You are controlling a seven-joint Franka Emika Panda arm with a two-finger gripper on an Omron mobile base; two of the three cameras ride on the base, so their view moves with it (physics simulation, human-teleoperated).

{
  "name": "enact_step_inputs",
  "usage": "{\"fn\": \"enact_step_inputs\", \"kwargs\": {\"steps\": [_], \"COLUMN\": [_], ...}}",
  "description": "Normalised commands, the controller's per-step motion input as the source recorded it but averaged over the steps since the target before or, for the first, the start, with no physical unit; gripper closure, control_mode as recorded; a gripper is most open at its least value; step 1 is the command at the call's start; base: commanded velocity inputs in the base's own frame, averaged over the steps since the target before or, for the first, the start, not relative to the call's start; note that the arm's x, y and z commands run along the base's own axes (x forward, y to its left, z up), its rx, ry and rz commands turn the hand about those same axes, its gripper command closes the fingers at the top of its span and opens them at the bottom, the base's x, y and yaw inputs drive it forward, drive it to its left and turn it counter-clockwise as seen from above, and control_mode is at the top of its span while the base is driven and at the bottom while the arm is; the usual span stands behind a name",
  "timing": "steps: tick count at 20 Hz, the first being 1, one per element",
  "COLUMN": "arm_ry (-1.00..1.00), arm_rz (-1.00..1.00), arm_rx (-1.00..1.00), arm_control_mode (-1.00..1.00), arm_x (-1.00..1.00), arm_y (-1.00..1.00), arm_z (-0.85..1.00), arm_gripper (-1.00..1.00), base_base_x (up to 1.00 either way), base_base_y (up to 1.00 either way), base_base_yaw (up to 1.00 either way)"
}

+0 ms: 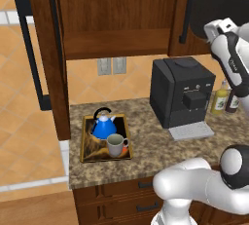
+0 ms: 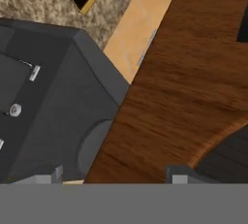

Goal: Pick the kettle from the counter and place it on the tray. Then pick the mug from the cabinet and place it on the tray. Then close the cabinet doors.

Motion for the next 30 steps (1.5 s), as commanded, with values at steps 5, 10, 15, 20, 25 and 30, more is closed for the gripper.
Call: {"fn": "enact_step_inputs", "kwargs": {"steps": [5, 10, 15, 20, 25, 30], "arm_ry": [-0.11, -0.14, -0.35, -0.19, -0.01, 0.00], "arm_rz": [0.00, 0.00, 0.00, 0.00, 0.00, 0.00], "arm_rx": [-0.05, -0.07, -0.03, 0.00, 0.00, -0.02], "arm_control_mode": [-1.00, -1.00, -1.00, -1.00, -1.00, -1.00], "arm_x": [0.78, 0.58, -0.47, -0.94, -0.95, -0.91], "arm_y": [0.15, 0.09, 0.16, 0.22, 0.01, 0.05], "arm_z": [-0.11, -0.19, -0.23, -0.09, 0.12, -0.02], "arm_gripper": [-1.00, -1.00, -1.00, -1.00, -1.00, -1.00], "base_base_x": [0.00, 0.00, 0.00, 0.00, 0.00, 0.00], "base_base_y": [0.00, 0.00, 0.00, 0.00, 0.00, 0.00], "base_base_yaw": [0.00, 0.00, 0.00, 0.00, 0.00, 0.00]}}
